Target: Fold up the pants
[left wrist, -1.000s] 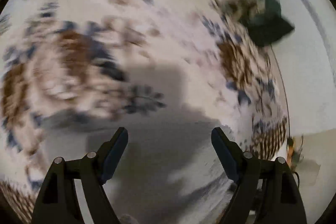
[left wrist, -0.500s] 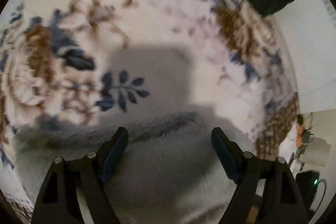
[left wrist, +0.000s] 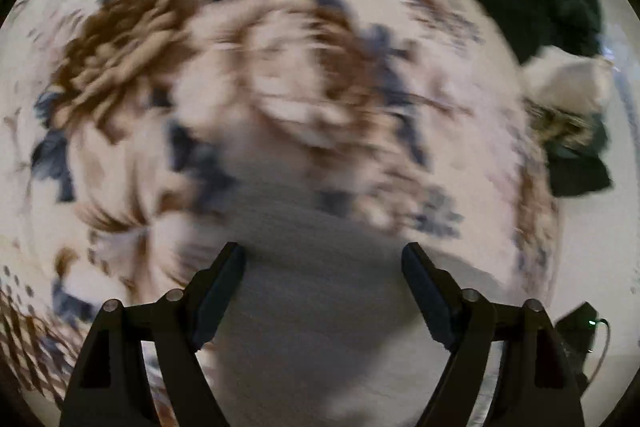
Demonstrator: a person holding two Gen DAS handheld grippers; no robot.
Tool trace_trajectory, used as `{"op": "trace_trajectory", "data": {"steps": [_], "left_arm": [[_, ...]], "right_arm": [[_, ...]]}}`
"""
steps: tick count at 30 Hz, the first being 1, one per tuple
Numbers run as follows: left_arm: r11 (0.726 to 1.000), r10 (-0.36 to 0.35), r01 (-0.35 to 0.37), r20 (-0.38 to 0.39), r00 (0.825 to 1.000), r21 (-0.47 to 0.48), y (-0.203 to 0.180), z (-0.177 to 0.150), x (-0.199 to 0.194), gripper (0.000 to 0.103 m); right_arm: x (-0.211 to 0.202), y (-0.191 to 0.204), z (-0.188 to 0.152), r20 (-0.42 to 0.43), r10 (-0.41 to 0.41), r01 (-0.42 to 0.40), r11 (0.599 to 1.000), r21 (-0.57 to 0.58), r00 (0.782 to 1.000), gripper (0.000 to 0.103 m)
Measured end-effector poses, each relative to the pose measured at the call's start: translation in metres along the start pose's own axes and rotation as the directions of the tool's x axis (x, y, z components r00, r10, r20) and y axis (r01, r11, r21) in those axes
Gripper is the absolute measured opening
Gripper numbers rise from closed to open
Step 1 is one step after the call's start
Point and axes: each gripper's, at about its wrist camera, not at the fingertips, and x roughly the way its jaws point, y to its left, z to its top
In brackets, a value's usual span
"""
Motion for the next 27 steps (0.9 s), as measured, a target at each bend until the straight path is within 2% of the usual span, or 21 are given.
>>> {"op": "trace_trajectory", "data": {"steps": [1,4,5,8,11,13,15,17,19,21,24,25,26,27], "left_arm": [[1.0,-0.003,0.003,-0.003,1.0,-0.03,0.012,0.002,0.004,0.08],[0.989,-0.089,0.084,-0.035,0.995,-0.125,0.035,-0.001,0.008,0.08],[0.986,-0.111,0.107,-0.026,0.994,-0.129,0.035,-0.003,0.002,0.08],[0.988,-0.133,0.135,0.03,0.991,-0.075,0.02,-0.017,-0.036,0.078],[0.986,-0.166,0.166,0.081,0.983,0.003,0.005,-0.038,-0.072,0.079],[0.989,-0.134,0.128,0.079,0.988,0.066,-0.002,-0.054,-0.079,0.079],[0.99,-0.09,0.085,0.034,0.995,0.108,0.003,-0.073,-0.067,0.079],[0.996,-0.041,0.042,-0.018,0.999,0.083,0.02,-0.085,-0.048,0.079],[0.998,-0.062,0.062,-0.069,0.996,0.0,0.047,-0.097,-0.03,0.082],[0.993,-0.108,0.103,-0.074,0.991,-0.059,0.062,-0.101,-0.029,0.082],[0.987,-0.146,0.142,-0.05,0.988,-0.077,0.065,-0.105,-0.044,0.081],[0.982,-0.174,0.171,-0.035,0.984,-0.081,0.063,-0.108,-0.053,0.081],[0.978,-0.193,0.19,-0.028,0.981,-0.082,0.061,-0.11,-0.057,0.081],[0.972,-0.225,0.223,-0.021,0.974,-0.079,0.058,-0.112,-0.061,0.082]], "right_arm": [[0.009,0.003,0.004,0.003,-0.033,0.033,0.999,-0.015,0.999,0.058],[0.02,0.007,0.008,0.003,-0.098,0.098,0.993,-0.066,0.995,0.058],[0.017,0.01,0.007,0.0,-0.117,0.117,0.991,-0.072,0.993,0.058],[-0.017,0.021,-0.007,0.059,-0.119,0.125,0.987,-0.104,0.991,0.059],[-0.056,0.04,-0.04,0.123,-0.09,0.115,0.971,-0.211,0.988,0.059],[-0.064,0.044,-0.064,0.123,-0.108,0.139,0.951,-0.276,0.986,0.059],[-0.054,0.042,-0.087,0.099,-0.174,0.198,0.921,-0.336,0.98,0.059],[-0.034,0.026,-0.104,0.048,-0.256,0.256,0.898,-0.357,0.965,0.059],[-0.008,0.005,-0.114,-0.034,-0.297,0.267,0.898,-0.35,0.954,0.059],[-0.007,-0.006,-0.117,-0.064,-0.269,0.235,0.918,-0.32,0.961,0.06],[-0.041,-0.012,-0.115,-0.024,-0.159,0.149,0.958,-0.247,0.987,0.063],[-0.053,-0.016,-0.114,-0.003,-0.111,0.108,0.97,-0.217,0.994,0.077],[-0.064,-0.023,-0.114,0.011,-0.058,0.059,0.981,-0.184,0.998,0.099],[-0.07,-0.033,-0.114,0.008,-0.011,0.012,0.99,-0.139,1.0,0.103]]}}
